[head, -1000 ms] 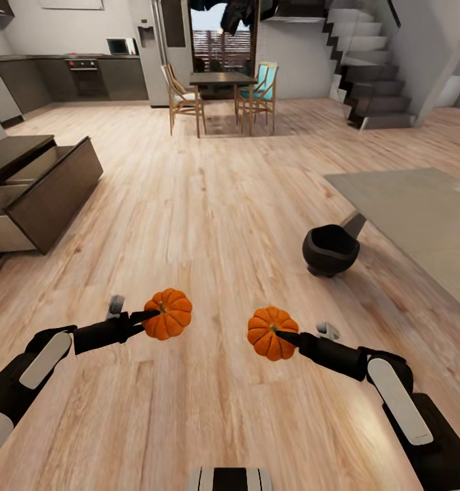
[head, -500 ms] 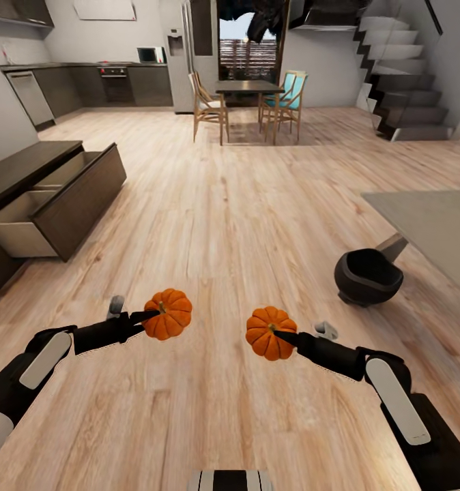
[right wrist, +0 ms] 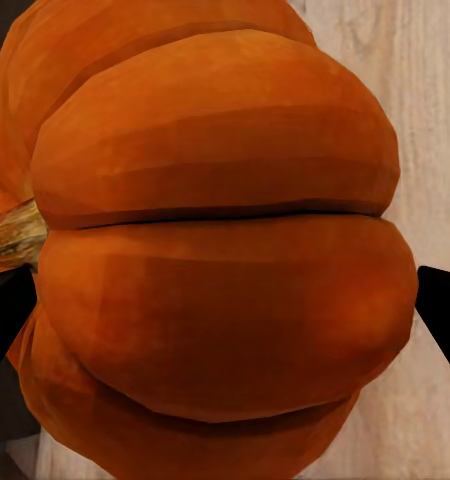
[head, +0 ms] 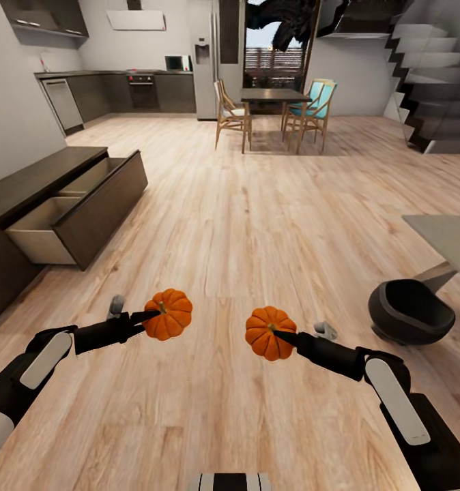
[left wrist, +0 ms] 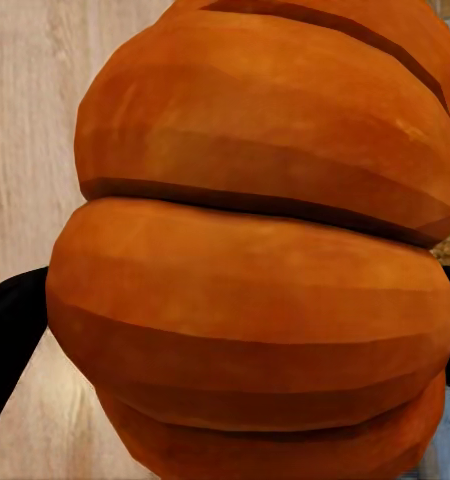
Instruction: Place each of the two pumpkins and all three candles from the living room inside a cabinet in the living room (use any cabinet), then make sure every cabinet is closed, and position the cauldron so it is next to a table in the living room.
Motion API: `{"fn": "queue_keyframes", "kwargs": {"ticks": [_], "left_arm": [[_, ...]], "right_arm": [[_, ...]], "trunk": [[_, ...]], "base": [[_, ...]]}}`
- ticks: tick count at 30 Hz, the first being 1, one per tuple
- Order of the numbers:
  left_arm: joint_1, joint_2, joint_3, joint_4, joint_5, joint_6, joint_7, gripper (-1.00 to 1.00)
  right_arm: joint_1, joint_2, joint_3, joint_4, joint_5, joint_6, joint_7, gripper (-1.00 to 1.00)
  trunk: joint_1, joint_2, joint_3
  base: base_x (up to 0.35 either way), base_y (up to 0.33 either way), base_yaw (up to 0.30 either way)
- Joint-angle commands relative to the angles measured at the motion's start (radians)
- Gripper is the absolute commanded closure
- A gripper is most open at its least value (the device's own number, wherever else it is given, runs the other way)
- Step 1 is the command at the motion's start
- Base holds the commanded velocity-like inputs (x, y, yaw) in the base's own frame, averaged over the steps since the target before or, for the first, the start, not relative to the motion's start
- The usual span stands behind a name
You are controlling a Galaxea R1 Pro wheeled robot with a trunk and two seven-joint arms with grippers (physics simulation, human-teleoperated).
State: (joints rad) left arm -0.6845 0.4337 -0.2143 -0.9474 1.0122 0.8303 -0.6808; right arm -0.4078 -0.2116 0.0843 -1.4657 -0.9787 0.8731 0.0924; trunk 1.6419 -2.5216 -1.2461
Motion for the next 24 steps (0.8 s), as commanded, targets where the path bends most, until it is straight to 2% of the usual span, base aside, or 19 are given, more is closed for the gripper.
{"fn": "queue_keyframes", "kwargs": {"ticks": [1, 15, 24], "left_arm": [[-0.001, 0.001, -0.002, -0.001, 0.016, 0.009, 0.001, 1.0], [-0.001, -0.002, -0.002, -0.003, 0.016, 0.008, 0.003, 1.0], [-0.001, -0.003, -0.003, -0.006, 0.016, 0.007, 0.004, 1.0]], "right_arm": [[0.0, 0.0, 0.0, -0.001, -0.003, 0.003, 0.007, 1.0], [-0.001, 0.0, 0.0, -0.001, -0.003, 0.003, 0.007, 1.0], [-0.001, 0.0, 0.0, -0.001, -0.003, 0.003, 0.007, 1.0]], "trunk": [[0.0, 0.0, 0.001], [0.0, 0.0, 0.02], [0.0, 0.0, 0.032]], "base": [[0.338, 0.002, 0.166], [0.338, -0.001, 0.168], [0.309, -0.137, 0.175]]}}
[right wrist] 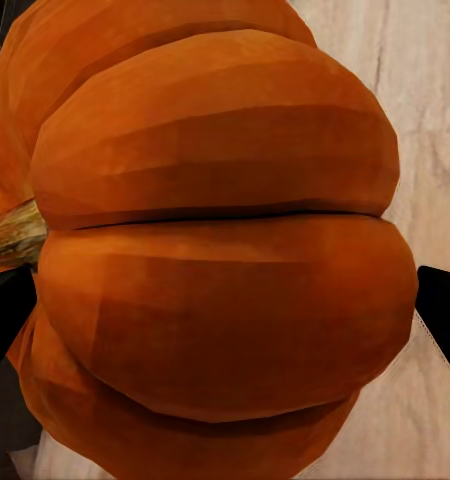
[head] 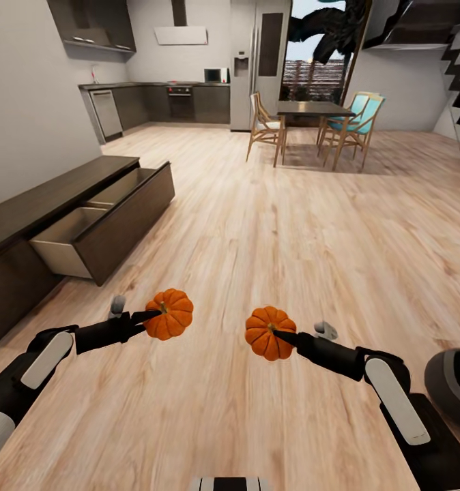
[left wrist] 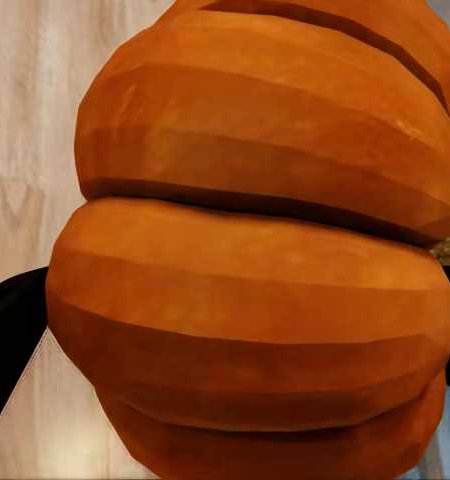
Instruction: Place each of the two pumpkins and all three candles from the living room inside a cabinet in the living room (use any cabinet), then make sure every cabinet is closed, and position the cauldron so it is next to a table in the living room.
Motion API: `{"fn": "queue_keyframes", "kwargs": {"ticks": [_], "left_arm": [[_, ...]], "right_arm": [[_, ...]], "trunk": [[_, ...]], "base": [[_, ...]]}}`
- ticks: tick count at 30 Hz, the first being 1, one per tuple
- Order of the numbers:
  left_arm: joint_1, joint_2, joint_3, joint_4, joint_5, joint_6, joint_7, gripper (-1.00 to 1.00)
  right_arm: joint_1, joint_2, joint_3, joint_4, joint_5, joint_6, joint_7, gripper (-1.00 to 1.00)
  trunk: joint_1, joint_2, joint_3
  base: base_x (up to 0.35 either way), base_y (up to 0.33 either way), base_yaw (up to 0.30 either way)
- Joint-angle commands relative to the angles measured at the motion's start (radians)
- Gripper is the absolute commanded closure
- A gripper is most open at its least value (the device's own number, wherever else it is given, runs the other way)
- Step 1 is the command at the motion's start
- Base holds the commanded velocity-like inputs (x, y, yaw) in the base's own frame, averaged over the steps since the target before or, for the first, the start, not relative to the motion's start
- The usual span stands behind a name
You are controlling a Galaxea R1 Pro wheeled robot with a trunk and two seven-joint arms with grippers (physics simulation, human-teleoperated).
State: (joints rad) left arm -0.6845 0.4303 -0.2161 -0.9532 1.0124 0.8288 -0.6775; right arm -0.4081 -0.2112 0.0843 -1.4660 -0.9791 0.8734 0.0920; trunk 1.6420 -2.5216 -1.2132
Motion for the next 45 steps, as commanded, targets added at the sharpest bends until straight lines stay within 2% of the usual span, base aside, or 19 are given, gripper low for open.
{"fn": "queue_keyframes", "kwargs": {"ticks": [1, 11, 18, 30, 45], "left_arm": [[-0.001, 0.001, -0.002, 0.0, 0.015, 0.009, 0.001, 1.0], [-0.002, -0.001, -0.004, 0.002, 0.015, 0.008, 0.002, 1.0], [-0.002, -0.001, -0.004, 0.002, 0.015, 0.007, 0.003, 1.0], [-0.002, -0.001, -0.006, -0.002, 0.015, 0.003, 0.003, 1.0], [-0.001, -0.001, -0.003, -0.003, 0.015, 0.003, 0.001, 1.0]], "right_arm": [[0.0, -0.001, 0.0, 0.0, -0.003, 0.002, 0.008, 1.0], [0.0, -0.001, 0.0, 0.0, -0.003, 0.002, 0.008, 1.0], [0.0, -0.001, -0.001, 0.0, -0.003, 0.002, 0.008, 1.0], [0.0, -0.001, -0.003, 0.0, -0.004, 0.002, 0.009, 1.0], [0.0, -0.001, -0.003, 0.0, -0.004, 0.002, 0.009, 1.0]], "trunk": [[0.0, 0.0, 0.001], [0.0, 0.0, 0.014], [0.0, 0.0, 0.016], [0.0, 0.0, 0.017], [0.0, 0.0, 0.024]], "base": [[0.295, -0.181, 0.187], [0.28, -0.196, 0.192], [0.285, -0.165, 0.054], [0.317, -0.018, 0.0], [0.321, 0.0, -0.111]]}}
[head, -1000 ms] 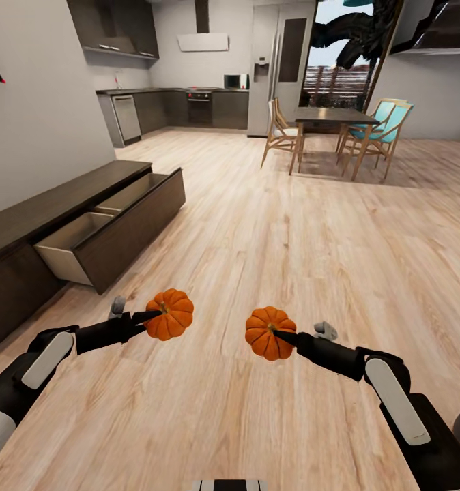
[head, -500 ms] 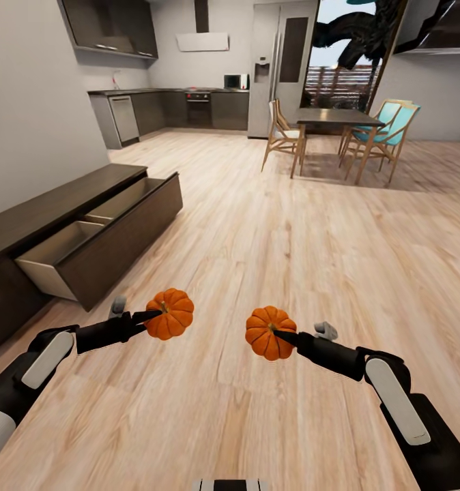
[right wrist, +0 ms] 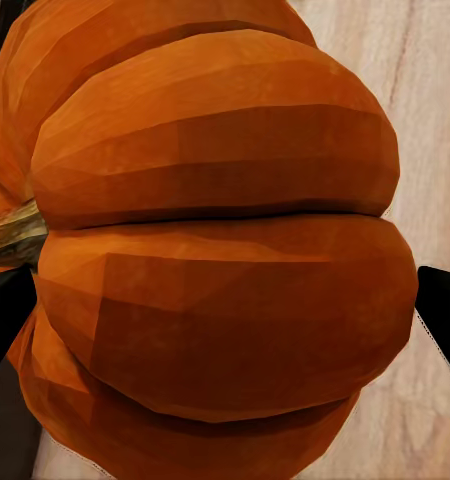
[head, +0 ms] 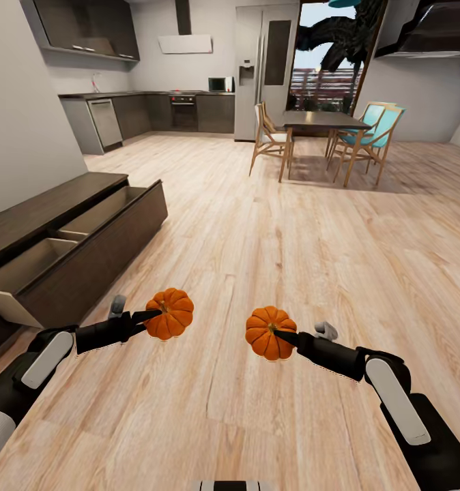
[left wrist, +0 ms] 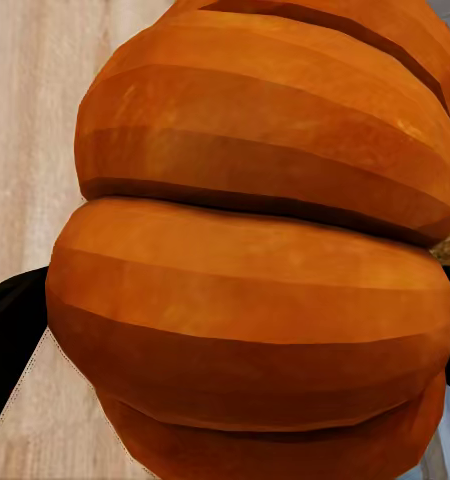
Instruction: Place each of the two pumpkins and all three candles from the living room inside a cabinet in the living room (use any cabinet), then make sure every cabinet is closed, and position the cauldron so it is next to a table in the living room.
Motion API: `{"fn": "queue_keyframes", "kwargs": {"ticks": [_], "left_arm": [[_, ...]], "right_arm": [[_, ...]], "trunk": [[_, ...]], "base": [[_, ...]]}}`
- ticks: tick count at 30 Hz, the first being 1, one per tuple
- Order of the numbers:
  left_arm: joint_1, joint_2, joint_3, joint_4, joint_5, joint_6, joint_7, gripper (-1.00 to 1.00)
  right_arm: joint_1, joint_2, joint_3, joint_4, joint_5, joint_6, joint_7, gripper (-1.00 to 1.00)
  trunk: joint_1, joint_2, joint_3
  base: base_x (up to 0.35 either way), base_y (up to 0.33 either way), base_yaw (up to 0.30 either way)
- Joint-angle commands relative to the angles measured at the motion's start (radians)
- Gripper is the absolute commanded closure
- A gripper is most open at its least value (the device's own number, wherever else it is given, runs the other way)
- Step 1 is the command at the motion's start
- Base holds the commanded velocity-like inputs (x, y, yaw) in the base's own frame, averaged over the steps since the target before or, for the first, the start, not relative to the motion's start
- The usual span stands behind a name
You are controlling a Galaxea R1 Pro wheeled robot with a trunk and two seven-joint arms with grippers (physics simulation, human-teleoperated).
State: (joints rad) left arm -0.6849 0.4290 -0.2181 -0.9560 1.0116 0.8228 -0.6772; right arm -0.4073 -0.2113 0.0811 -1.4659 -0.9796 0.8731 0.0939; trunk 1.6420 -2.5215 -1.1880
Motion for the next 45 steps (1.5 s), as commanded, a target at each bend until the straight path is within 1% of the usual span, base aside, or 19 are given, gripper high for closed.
{"fn": "queue_keyframes", "kwargs": {"ticks": [1, 17, 28, 34, 45], "left_arm": [[-0.001, 0.001, -0.001, 0.0, 0.016, 0.009, 0.001, 1.0], [-0.001, 0.001, -0.003, -0.001, 0.016, 0.007, 0.002, 1.0], [-0.001, 0.001, -0.002, -0.001, 0.015, 0.007, 0.001, 1.0], [-0.001, 0.001, -0.004, -0.001, 0.015, 0.007, 0.001, 1.0], [-0.001, 0.001, -0.004, -0.001, 0.015, 0.007, 0.002, 1.0]], "right_arm": [[-0.001, 0.0, 0.0, -0.001, -0.003, 0.003, 0.007, 1.0], [-0.001, 0.0, 0.0, -0.001, -0.003, 0.003, 0.007, 1.0], [-0.001, 0.0, 0.0, -0.001, -0.007, 0.003, 0.007, 1.0], [-0.001, 0.0, 0.0, -0.001, -0.005, 0.003, 0.007, 1.0], [-0.001, 0.0, 0.0, -0.001, -0.005, 0.003, 0.007, 1.0]], "trunk": [[0.0, 0.0, -0.001], [0.0, 0.0, -0.001], [0.0, 0.0, -0.001], [0.0, 0.0, 0.0], [0.0, 0.0, 0.014]], "base": [[0.321, 0.0, -0.008], [0.321, -0.004, -0.004], [0.321, -0.078, -0.217], [0.321, -0.101, -0.089], [0.321, -0.103, -0.007]]}}
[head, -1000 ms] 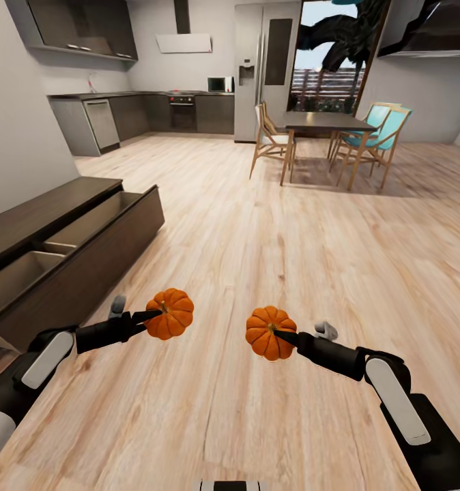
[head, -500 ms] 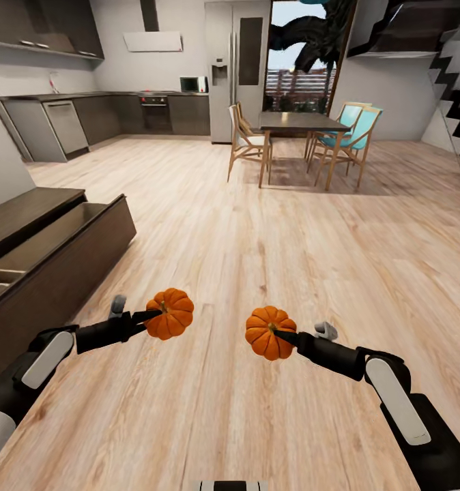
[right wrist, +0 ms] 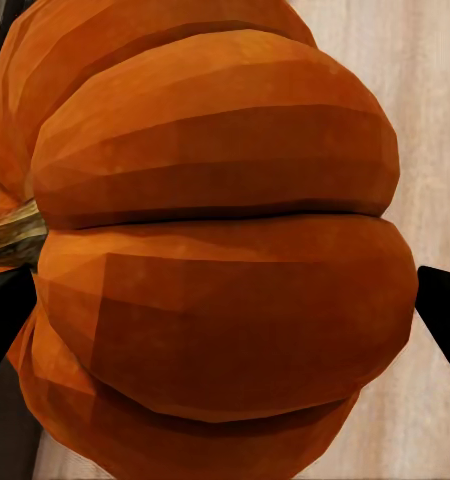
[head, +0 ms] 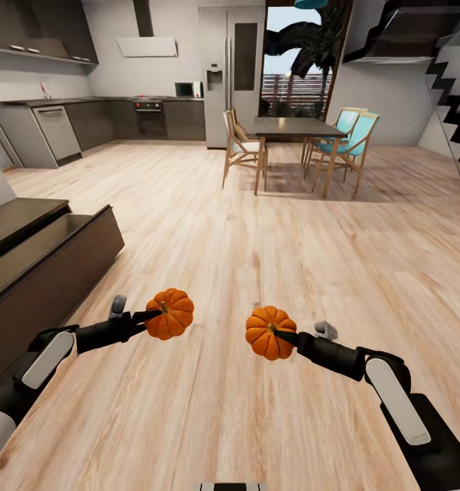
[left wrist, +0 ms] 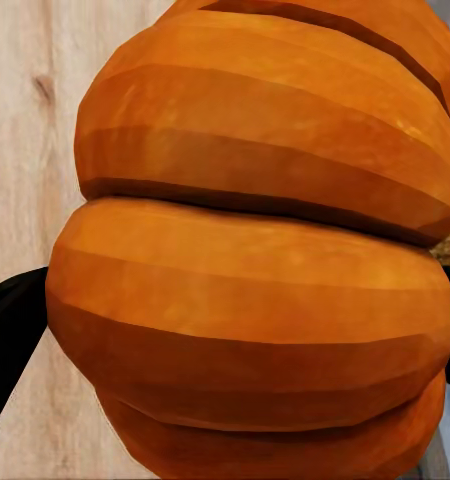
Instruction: Place each of the two pumpkins and all three candles from the living room inside a cabinet in the living room (use any cabinet), then make sure every cabinet is closed, and position the cauldron so it is next to a table in the living room.
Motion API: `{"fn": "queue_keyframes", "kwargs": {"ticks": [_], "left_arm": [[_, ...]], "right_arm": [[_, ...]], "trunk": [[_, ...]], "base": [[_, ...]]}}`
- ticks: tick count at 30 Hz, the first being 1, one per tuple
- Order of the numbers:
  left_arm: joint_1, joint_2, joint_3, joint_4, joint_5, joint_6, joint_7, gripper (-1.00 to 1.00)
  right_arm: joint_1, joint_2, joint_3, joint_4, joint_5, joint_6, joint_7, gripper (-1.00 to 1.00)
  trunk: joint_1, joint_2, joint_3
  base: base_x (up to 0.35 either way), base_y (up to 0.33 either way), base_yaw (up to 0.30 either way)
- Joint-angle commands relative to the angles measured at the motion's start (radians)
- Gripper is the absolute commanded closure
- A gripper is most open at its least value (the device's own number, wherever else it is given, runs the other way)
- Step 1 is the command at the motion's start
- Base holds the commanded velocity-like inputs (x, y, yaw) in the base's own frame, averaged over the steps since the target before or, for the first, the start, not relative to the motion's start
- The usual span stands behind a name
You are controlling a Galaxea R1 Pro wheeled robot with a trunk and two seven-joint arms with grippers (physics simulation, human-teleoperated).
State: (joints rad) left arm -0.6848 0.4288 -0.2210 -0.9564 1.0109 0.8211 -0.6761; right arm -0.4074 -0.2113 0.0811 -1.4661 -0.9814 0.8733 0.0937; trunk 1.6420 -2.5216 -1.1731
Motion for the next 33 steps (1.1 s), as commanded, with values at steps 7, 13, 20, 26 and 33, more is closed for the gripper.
{"fn": "queue_keyframes", "kwargs": {"ticks": [7, 13, 20, 26, 33], "left_arm": [[-0.001, 0.0, -0.001, -0.001, 0.016, 0.009, 0.001, 1.0], [-0.001, -0.001, -0.003, 0.0, 0.016, 0.008, 0.001, 1.0], [-0.001, -0.001, -0.005, 0.001, 0.016, 0.007, 0.002, 1.0], [-0.001, -0.001, -0.005, 0.0, 0.016, 0.007, 0.004, 1.0], [-0.001, -0.001, -0.006, 0.0, 0.016, 0.006, 0.008, 1.0]], "right_arm": [[-0.001, 0.0, 0.0, 0.0, -0.003, 0.003, 0.008, 1.0], [-0.001, 0.0, 0.0, 0.0, -0.002, 0.003, 0.008, 1.0], [-0.001, 0.0, 0.0, 0.0, -0.002, 0.003, 0.008, 1.0], [-0.001, 0.0, 0.0, 0.0, -0.003, 0.003, 0.008, 1.0], [-0.001, 0.0, -0.001, 0.0, -0.006, 0.003, 0.008, 1.0]], "trunk": [[0.0, 0.0, 0.01], [0.0, 0.0, 0.013], [0.0, 0.0, 0.013], [0.0, 0.0, 0.013], [0.0, 0.0, 0.019]], "base": [[0.321, -0.094, 0.0], [0.321, -0.068, 0.0], [0.321, -0.016, 0.0], [0.321, -0.002, 0.0], [0.321, 0.0, 0.0]]}}
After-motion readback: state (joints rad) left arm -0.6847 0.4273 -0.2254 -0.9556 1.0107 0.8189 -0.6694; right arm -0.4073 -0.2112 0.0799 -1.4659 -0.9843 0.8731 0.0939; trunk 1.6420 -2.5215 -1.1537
